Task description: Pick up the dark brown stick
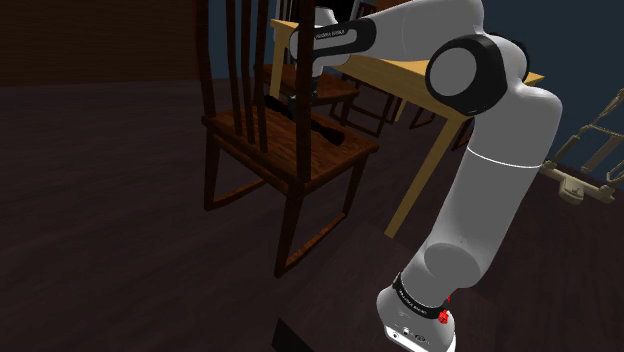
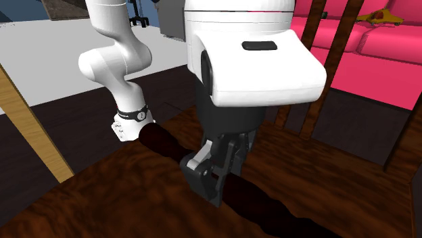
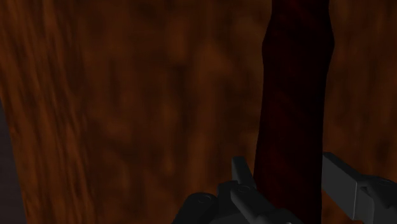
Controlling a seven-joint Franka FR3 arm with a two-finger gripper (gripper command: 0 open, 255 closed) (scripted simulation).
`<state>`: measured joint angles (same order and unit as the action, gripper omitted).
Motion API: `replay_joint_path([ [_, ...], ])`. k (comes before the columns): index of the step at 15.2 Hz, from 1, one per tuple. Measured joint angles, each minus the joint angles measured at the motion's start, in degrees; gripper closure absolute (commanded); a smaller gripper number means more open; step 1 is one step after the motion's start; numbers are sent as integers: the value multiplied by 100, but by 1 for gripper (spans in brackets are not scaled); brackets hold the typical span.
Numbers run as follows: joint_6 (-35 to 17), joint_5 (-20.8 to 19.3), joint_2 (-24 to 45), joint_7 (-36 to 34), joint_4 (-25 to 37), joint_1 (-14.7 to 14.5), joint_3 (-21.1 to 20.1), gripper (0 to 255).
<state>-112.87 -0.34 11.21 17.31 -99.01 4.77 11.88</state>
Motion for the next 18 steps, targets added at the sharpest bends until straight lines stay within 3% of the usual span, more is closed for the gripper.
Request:
replay_joint_path([
  [5,140,-4,-17,8,120,5,5,255],
  [18,1094,-7,-48,35,1045,16,15,255],
])
